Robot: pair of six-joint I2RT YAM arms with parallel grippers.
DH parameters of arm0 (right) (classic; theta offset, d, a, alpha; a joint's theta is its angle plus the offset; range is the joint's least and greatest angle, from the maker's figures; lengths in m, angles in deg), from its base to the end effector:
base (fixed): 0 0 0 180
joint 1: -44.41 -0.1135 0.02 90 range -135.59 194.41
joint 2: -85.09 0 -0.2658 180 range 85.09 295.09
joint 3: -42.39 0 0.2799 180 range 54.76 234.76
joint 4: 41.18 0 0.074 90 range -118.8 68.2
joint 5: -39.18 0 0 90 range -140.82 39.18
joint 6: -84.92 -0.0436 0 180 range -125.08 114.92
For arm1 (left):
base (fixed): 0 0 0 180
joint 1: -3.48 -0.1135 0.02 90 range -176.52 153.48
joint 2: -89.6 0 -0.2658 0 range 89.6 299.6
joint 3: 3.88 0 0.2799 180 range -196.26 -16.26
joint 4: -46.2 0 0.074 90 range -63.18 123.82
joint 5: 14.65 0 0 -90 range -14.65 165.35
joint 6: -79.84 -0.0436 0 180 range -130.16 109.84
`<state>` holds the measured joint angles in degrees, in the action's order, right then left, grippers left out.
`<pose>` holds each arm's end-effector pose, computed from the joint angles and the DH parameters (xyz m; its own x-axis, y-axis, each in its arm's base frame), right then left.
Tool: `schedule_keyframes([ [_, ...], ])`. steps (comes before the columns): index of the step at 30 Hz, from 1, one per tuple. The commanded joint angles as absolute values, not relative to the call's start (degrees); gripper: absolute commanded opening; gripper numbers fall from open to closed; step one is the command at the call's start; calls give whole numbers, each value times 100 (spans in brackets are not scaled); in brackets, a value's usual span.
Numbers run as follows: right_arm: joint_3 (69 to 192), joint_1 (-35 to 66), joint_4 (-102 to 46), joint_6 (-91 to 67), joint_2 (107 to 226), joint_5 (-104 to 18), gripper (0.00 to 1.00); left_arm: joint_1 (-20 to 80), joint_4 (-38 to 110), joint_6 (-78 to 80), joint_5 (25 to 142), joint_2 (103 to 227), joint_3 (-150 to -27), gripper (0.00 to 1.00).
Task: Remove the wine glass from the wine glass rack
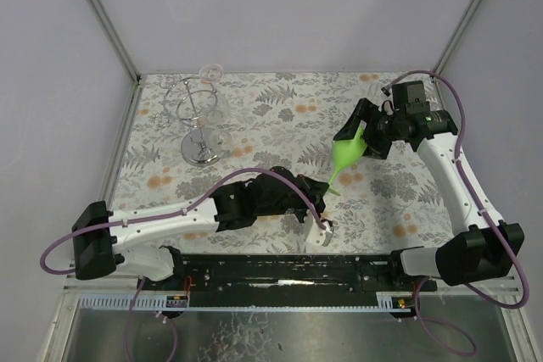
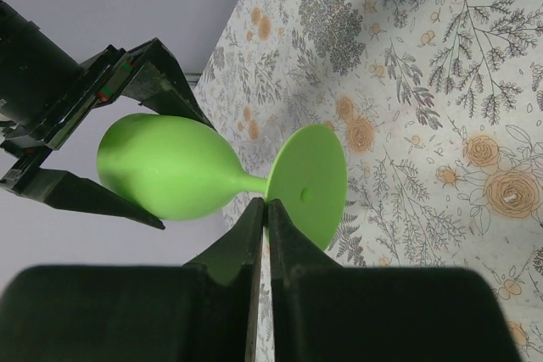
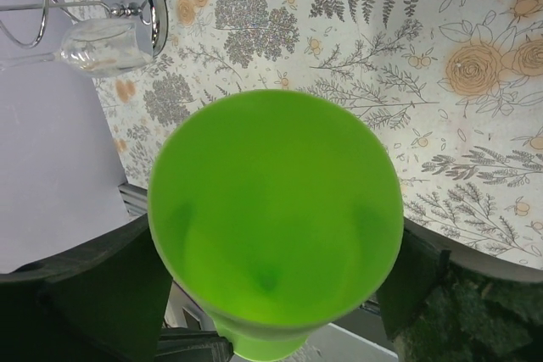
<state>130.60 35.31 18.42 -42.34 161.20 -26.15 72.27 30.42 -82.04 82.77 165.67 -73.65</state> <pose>0.2999 0.0665 0.3464 -0.8350 0.4234 -0.3514 0.1048 0.7493 0.6539 0.1188 -0.3217 0.2967 0.8775 0.3439 -0.3343 0.4302 -0.2562 0.8656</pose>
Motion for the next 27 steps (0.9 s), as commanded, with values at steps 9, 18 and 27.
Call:
schedule_keyframes([
  [9, 13448, 3557, 2079, -4145, 15936, -2962, 70, 7288, 3790, -8089, 7770, 16540, -7392, 43],
  [18, 14078, 3558, 2377, -3709, 15701, -4799, 69, 6971, 3632, -6036, 6944, 16648, -7884, 73],
  [27, 12600, 3559, 368, -3005, 14868, -7026, 70, 5775, 2212, -3344, 7539, 17108, -9602, 74],
])
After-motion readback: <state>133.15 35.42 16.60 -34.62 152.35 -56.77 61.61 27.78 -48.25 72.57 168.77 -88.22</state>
